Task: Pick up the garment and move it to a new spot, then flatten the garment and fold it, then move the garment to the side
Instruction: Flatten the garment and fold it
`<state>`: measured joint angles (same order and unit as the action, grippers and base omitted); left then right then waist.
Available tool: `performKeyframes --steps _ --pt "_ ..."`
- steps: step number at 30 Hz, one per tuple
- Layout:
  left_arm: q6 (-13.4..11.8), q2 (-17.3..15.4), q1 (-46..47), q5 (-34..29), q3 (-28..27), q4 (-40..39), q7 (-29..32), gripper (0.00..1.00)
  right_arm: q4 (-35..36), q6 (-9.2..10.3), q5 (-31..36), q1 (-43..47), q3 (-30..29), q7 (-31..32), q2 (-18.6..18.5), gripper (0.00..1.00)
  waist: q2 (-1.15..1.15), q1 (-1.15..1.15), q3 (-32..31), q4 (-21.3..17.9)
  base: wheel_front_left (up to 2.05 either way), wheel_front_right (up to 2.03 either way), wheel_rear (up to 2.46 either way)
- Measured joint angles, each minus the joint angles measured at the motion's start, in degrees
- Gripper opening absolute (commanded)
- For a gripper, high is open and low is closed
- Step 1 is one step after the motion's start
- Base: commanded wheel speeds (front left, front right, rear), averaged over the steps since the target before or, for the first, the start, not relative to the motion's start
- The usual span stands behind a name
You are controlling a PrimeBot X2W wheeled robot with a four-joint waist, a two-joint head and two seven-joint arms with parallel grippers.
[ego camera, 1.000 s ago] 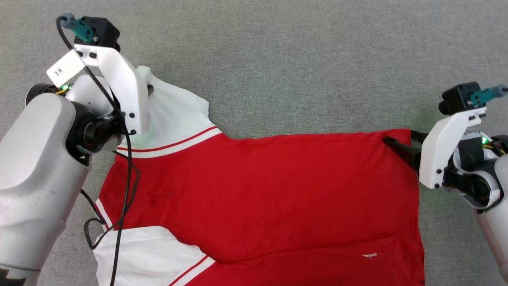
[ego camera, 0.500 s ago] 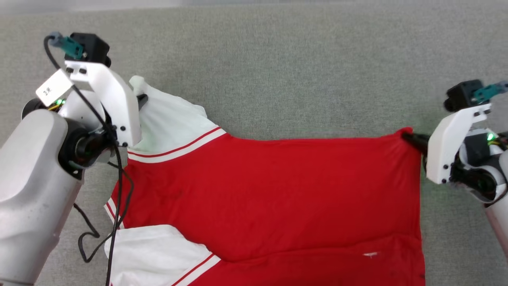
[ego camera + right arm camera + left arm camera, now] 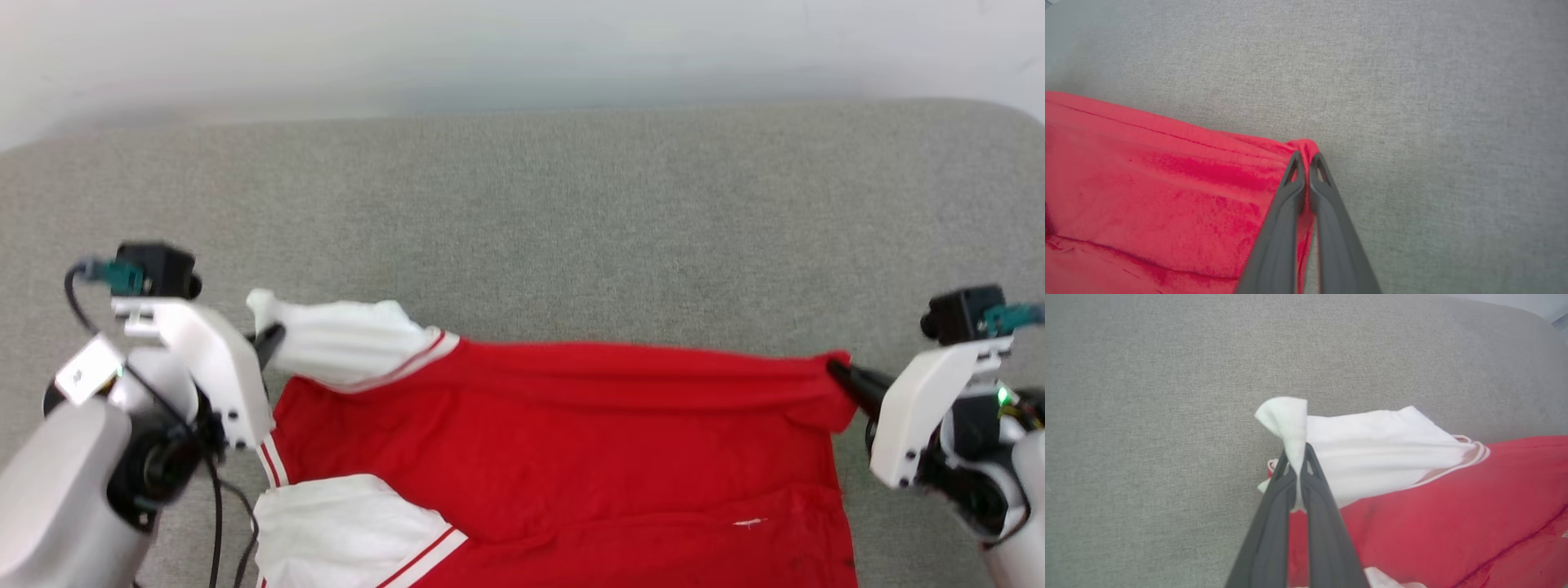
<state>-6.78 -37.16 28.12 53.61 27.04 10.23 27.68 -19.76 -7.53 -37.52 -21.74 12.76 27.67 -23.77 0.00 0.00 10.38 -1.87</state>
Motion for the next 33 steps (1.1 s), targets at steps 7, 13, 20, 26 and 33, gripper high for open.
performKeyframes --steps 7,13,20,26,33 --pt "-3.5 -0.8 -13.2 1.8 -1.8 -5.9 -5.2 0.00 2.8 0.00 1.8 9.6 -3.9 -2.6 3.0 0.00 0.00 -0.01 -3.8 0.7 0.00 0.00 0.00" --pt "-5.5 0.5 -23.6 4.7 -2.4 -7.8 -8.3 0.00 2.6 -0.01 2.6 16.2 -7.4 -4.7 6.3 0.00 0.00 -0.01 -5.5 1.3 0.00 0.00 0.00" --pt "-5.2 3.9 -29.1 6.8 -1.7 -4.7 -10.7 0.00 0.4 0.00 3.4 20.5 -10.1 -7.3 10.1 0.00 0.00 -0.01 -6.9 1.3 0.00 0.00 0.00" --pt "-4.7 6.7 -29.2 6.5 -1.3 -2.2 -13.5 1.00 0.0 0.00 3.7 22.0 -11.0 -10.5 12.1 1.00 0.00 -0.01 -7.8 1.0 0.00 0.00 0.00" --pt "-4.5 7.1 -27.3 3.7 -2.6 -3.1 -19.5 1.00 5.7 0.02 5.2 22.7 -11.8 -12.5 11.7 1.00 0.00 0.00 -9.1 0.6 0.00 0.00 0.00"
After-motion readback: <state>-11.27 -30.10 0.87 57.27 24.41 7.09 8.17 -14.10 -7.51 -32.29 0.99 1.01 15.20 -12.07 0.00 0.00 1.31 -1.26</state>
